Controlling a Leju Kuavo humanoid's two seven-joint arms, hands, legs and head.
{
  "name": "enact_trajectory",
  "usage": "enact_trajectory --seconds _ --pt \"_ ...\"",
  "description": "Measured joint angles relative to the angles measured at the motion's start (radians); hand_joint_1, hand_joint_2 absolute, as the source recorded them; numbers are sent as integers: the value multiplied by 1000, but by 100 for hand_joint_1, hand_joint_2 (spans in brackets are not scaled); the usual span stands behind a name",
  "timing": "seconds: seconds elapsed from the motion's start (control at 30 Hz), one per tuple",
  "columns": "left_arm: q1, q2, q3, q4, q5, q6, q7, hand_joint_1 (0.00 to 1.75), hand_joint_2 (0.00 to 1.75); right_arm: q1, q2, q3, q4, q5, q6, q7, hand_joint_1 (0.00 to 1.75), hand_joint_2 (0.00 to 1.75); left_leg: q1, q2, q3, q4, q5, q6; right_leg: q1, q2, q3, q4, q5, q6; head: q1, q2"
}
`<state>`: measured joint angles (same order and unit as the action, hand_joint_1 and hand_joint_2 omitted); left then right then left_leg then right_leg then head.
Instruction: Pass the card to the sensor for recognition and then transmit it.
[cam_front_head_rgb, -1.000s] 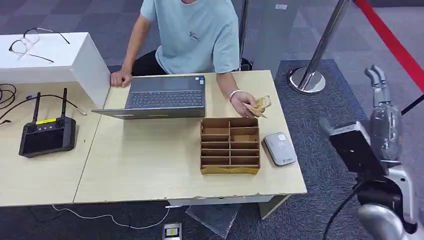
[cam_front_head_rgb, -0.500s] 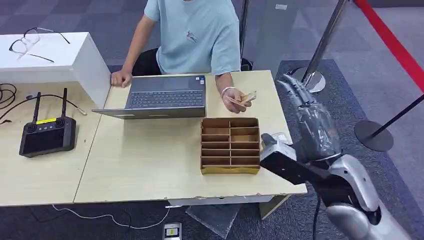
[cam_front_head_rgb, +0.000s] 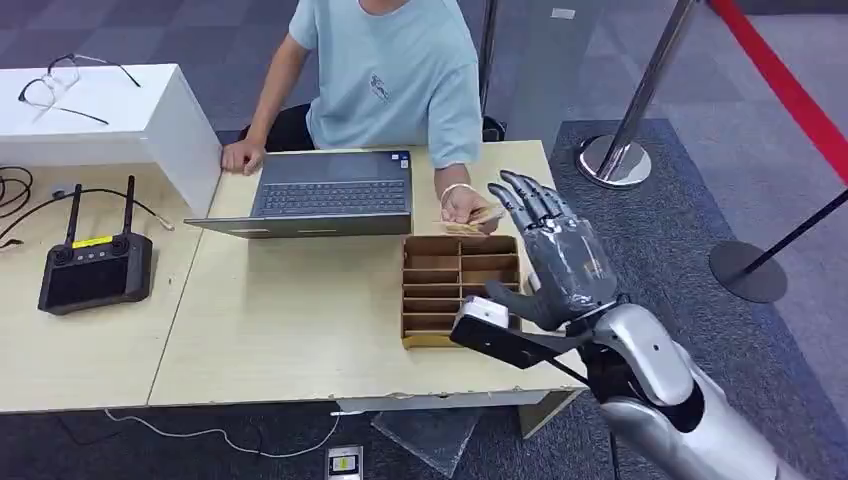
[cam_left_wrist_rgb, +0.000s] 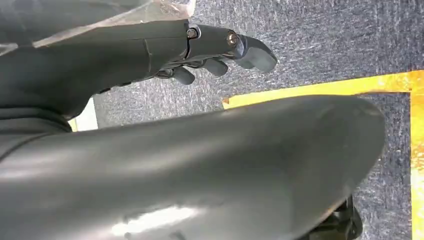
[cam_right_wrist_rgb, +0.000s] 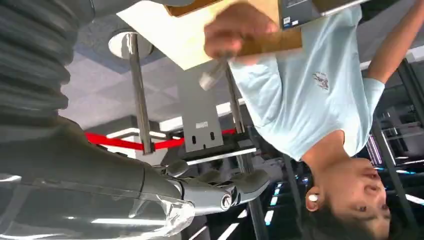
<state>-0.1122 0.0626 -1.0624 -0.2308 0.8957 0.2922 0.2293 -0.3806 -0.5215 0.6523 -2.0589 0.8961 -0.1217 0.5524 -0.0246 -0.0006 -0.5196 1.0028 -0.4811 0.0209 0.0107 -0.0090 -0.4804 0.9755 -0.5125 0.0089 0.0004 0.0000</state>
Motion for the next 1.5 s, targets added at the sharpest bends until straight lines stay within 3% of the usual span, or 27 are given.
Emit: enact_trajectory --seconds 0.03,0.07,1.17,1.2,1.23,1.27,1.5 --pt "0 -1 0 0 0 0 0 0 0 -5 2 7 9 4 -1 1 0 175 0 0 0 0 0 0 0 0 0 0 0 0 0 0" --pt "0 -2 0 0 0 0 0 0 175 -10 5 13 19 8 -3 1 0 175 0 0 0 0 0 0 0 0 0 0 0 0 0 0" --pt "0 -10 -4 1 -8 3 -3 0 175 -4 61 89 157 -27 -82 -44 0 175 0 0 0 0 0 0 0 0 0 0 0 0 0 0" --pt "0 -10 -4 1 -8 3 -3 0 175 -3 63 89 160 -27 -84 -45 9 175 0 0 0 0 0 0 0 0 0 0 0 0 0 0" --pt "0 -10 -4 1 -8 3 -3 0 175 -3 65 89 163 -28 -84 -45 30 175 0 0 0 0 0 0 0 0 0 0 0 0 0 0" --pt "0 -10 -4 1 -8 3 -2 0 175 -3 65 89 166 -28 -85 -47 148 175 0 0 0 0 0 0 0 0 0 0 0 0 0 0" --pt "1 -10 -5 1 -9 3 1 0 175 1 68 89 181 -42 -86 -57 166 175 0 0 0 0 0 0 0 0 0 0 0 0 0 0"
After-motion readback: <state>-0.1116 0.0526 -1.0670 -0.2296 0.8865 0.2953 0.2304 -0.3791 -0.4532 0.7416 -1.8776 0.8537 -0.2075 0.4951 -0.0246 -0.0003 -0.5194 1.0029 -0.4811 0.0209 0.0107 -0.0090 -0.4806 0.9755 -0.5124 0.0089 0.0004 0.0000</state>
